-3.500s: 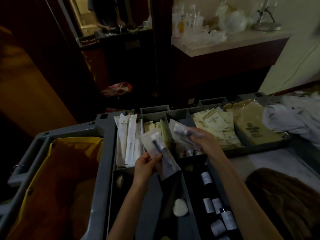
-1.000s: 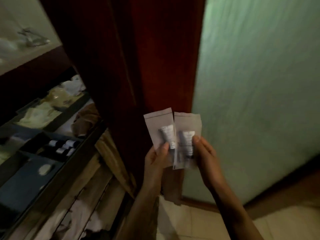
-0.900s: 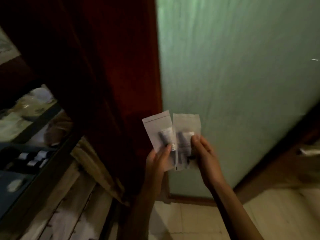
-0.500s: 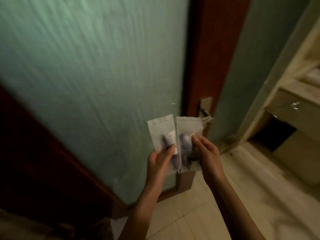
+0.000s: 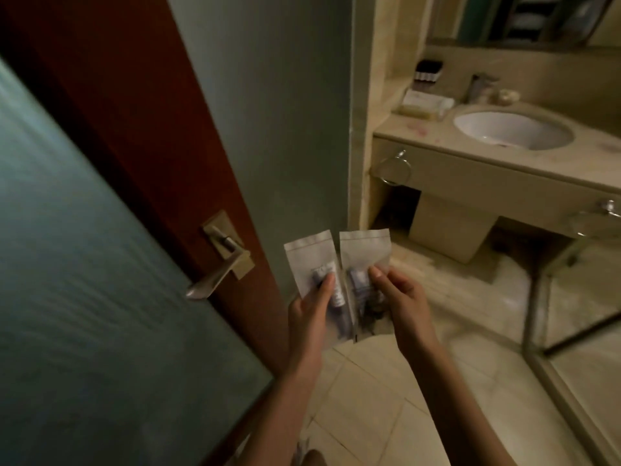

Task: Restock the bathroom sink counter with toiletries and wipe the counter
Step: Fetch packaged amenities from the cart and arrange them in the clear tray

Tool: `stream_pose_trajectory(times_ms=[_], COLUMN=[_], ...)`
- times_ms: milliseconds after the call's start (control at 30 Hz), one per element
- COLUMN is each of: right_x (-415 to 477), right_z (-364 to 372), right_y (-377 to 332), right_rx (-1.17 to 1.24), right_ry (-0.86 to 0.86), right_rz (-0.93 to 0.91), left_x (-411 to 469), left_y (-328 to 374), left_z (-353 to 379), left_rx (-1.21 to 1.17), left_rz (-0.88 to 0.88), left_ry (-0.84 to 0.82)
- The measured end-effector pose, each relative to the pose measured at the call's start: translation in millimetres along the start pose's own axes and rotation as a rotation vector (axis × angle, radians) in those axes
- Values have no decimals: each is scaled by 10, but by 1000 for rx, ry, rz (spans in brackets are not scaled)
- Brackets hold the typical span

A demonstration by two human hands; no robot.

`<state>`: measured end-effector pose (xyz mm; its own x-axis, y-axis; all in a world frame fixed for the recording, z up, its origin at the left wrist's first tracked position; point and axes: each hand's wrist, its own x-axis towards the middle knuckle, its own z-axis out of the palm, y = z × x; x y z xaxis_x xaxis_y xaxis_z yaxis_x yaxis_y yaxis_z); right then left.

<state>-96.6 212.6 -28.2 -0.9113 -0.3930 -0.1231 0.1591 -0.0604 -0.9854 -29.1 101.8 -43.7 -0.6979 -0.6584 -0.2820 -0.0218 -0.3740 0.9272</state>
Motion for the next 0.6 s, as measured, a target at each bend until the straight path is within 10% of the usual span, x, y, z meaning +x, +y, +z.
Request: stream_pose_trajectory(times_ms=[600], right_x=[1604], right_z=[-72], right_y=[-280], right_rx=[-13], right_ry=[268], right_rz=[-10], left_x=[1711], left_y=[453], left_z=[917], left_rx=[-164], left_rz=[-205], left_ry=[-151])
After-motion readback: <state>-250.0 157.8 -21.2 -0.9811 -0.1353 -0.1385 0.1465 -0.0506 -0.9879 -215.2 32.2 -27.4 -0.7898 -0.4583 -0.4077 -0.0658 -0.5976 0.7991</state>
